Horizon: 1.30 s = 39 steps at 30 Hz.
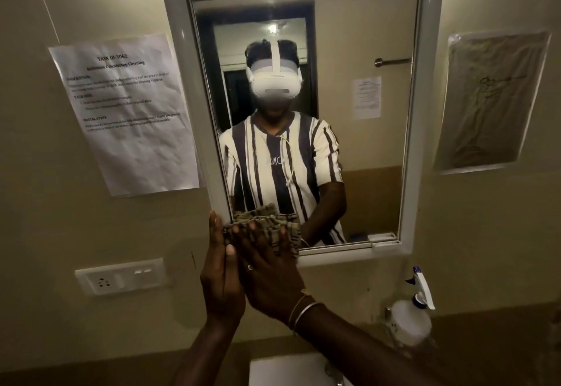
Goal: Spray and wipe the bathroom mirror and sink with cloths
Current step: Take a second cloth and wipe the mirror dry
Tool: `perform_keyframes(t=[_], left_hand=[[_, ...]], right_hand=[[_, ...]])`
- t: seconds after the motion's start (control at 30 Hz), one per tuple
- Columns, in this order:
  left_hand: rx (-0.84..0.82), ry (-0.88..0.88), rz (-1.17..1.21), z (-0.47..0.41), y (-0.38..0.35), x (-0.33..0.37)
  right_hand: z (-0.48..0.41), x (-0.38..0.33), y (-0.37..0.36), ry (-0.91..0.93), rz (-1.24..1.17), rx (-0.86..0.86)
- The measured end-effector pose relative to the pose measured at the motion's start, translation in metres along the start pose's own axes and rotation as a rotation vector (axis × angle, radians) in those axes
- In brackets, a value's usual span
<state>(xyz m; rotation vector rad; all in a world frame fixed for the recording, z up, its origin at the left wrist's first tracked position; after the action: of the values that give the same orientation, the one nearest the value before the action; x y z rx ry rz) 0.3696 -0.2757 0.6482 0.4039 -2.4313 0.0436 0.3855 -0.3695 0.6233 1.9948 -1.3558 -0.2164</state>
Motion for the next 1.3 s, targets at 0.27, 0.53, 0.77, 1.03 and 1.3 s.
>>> perform_keyframes(t=[0.27, 0.53, 0.77, 1.03, 1.3], left_hand=[[-0.010, 0.026, -0.029, 0.004, 0.000, 0.001], [0.005, 0.027, 0.014, 0.008, 0.000, -0.003], [0.023, 0.053, 0.155, 0.006, 0.007, -0.010], [0.035, 0.120, 0.321, 0.003, 0.015, -0.013], [0.008, 0.139, 0.347, -0.005, 0.030, -0.011]], right_hand=[[0.039, 0.050, 0.005, 0.037, 0.107, -0.003], [0.109, 0.127, 0.007, -0.189, 0.122, 0.060], [0.100, 0.093, -0.013, -0.178, 0.086, 0.066], [0.047, 0.009, -0.029, 0.021, 0.042, -0.023], [0.013, -0.031, -0.031, 0.021, 0.043, 0.006]])
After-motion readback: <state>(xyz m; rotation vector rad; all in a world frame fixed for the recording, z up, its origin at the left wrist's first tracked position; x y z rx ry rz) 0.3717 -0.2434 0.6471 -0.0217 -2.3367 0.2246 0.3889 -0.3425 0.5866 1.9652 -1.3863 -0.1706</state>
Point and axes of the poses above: each hand's wrist, its own z-axis away from the middle knuckle, its own y-axis out of the back of the hand, x = y × z, the point moved 8 cm from there along -z, towards the middle knuckle, and after that the axes turned 4 degrees about -x, right-handed, at the moved point
